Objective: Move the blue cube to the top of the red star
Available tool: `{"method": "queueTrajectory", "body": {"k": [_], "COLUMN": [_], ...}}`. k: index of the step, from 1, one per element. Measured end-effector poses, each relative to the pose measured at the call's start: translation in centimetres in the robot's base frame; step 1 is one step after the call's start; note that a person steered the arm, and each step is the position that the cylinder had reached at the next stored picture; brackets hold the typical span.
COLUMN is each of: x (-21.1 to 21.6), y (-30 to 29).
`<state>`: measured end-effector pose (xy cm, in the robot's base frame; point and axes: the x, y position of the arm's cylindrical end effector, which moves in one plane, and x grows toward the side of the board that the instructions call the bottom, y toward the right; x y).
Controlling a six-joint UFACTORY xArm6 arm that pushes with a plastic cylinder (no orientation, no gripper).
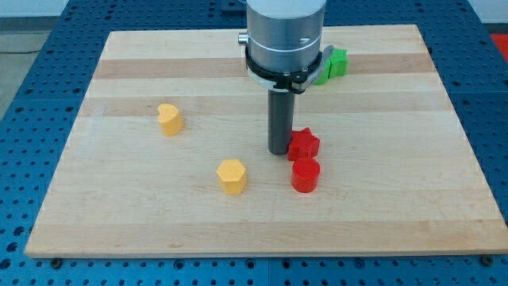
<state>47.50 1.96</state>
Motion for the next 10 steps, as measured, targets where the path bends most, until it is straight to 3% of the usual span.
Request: {"method": "queueTrajectory", "body": {"k": [2, 4, 6, 8, 10], "x": [-4.5, -8.3, -16.4, -23.5, -22.1], "y": [0.3, 9.1, 18.4, 14.9, 9.1]}}
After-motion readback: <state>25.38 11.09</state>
